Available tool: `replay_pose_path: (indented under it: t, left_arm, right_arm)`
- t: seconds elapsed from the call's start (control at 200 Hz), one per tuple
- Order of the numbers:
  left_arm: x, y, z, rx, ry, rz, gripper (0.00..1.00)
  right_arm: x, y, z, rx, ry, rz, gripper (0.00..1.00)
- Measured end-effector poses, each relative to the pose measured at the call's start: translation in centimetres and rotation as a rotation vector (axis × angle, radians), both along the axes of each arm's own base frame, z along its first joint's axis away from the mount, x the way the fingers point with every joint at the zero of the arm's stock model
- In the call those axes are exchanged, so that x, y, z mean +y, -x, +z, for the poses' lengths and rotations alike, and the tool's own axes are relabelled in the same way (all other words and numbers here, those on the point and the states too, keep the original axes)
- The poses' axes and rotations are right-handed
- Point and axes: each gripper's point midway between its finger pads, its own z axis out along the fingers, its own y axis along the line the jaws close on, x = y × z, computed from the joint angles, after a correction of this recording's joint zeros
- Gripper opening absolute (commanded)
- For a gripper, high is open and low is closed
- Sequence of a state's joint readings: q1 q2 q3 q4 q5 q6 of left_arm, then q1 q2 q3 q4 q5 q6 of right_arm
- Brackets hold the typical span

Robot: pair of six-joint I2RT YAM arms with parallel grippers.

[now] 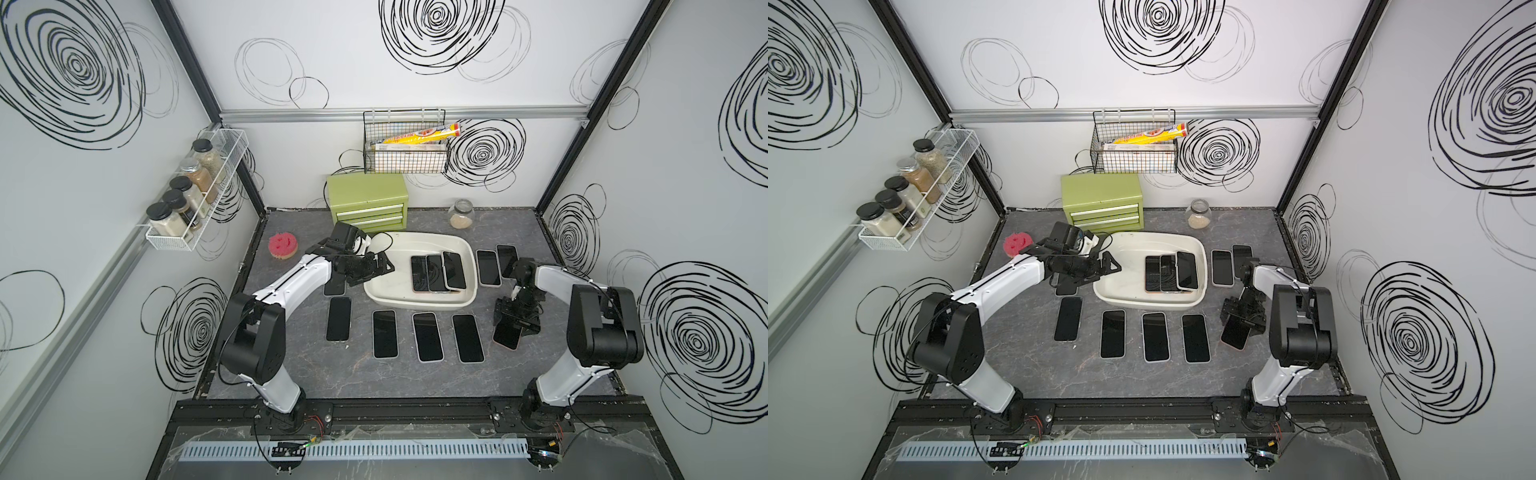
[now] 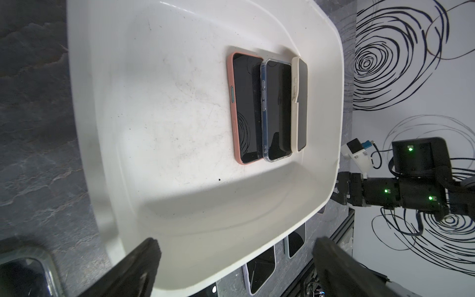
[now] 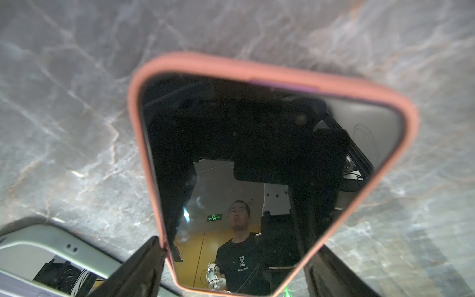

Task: Take the phone out of the storage box
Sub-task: Place the phone at the center of the board.

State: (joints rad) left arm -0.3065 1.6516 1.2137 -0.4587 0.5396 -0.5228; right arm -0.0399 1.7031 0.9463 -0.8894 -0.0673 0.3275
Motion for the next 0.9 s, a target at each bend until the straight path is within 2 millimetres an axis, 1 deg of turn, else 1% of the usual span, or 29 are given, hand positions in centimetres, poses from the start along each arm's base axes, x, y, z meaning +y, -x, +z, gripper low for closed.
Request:
replay_pose_path:
  t: [0.14, 0.18, 0.23, 0.3, 0.39, 0.441, 0.526, 0.711, 0.766, 0.826, 0.901]
  left_arm:
    - [0.3, 0.8, 0.0, 0.006, -0.004, 0.0, 0.99]
    - [0.3, 0.9, 0.0, 0.006, -0.005, 0.0, 0.99]
    - [0.4, 1.0, 0.0, 0.007, -0.005, 0.0, 0.99]
    - [0.4, 1.1, 0.1, 0.005, -0.006, 0.0, 0.99]
    - [0.5, 1.3, 0.2, 0.001, -0.007, 0.002, 0.99]
    - [0.6, 1.4, 0.2, -0.001, -0.009, 0.003, 0.99]
    - [0.7, 1.5, 0.4, -0.007, -0.012, 0.004, 0.99]
    - [0.9, 1.8, 0.6, -0.013, -0.014, 0.006, 0.99]
    - [0.9, 1.9, 0.7, -0.015, -0.014, 0.006, 0.99]
    - [0.9, 1.9, 0.8, -0.014, -0.015, 0.006, 0.99]
    - [1.0, 2.0, 0.7, -0.011, -0.018, 0.007, 0.99]
  right_arm:
    - [0.0, -0.4, 0.3, -0.003, 0.016, 0.022, 0.8]
    - [0.1, -0.5, 0.4, 0.003, 0.025, 0.039, 0.77]
    - [0.3, -0.7, 0.5, 0.009, 0.041, 0.074, 0.76]
    - [0.9, -1.1, 0.6, 0.012, 0.066, 0.146, 0.76]
    - [2.4, -1.4, 0.6, 0.013, 0.085, 0.243, 0.76]
    - [3.1, -1.4, 0.6, 0.013, 0.084, 0.279, 0.76]
    - [3.8, -1.2, 0.5, 0.014, 0.085, 0.32, 0.76]
    - [4.1, -1.0, 0.5, -0.02, 0.077, 0.338, 0.79]
    - [4.1, -1.1, 0.5, -0.034, 0.077, 0.338, 0.83]
    - [4.2, -1.2, 0.5, -0.04, 0.076, 0.339, 0.9]
    - [4.4, -0.8, 0.3, -0.029, 0.068, 0.339, 0.93]
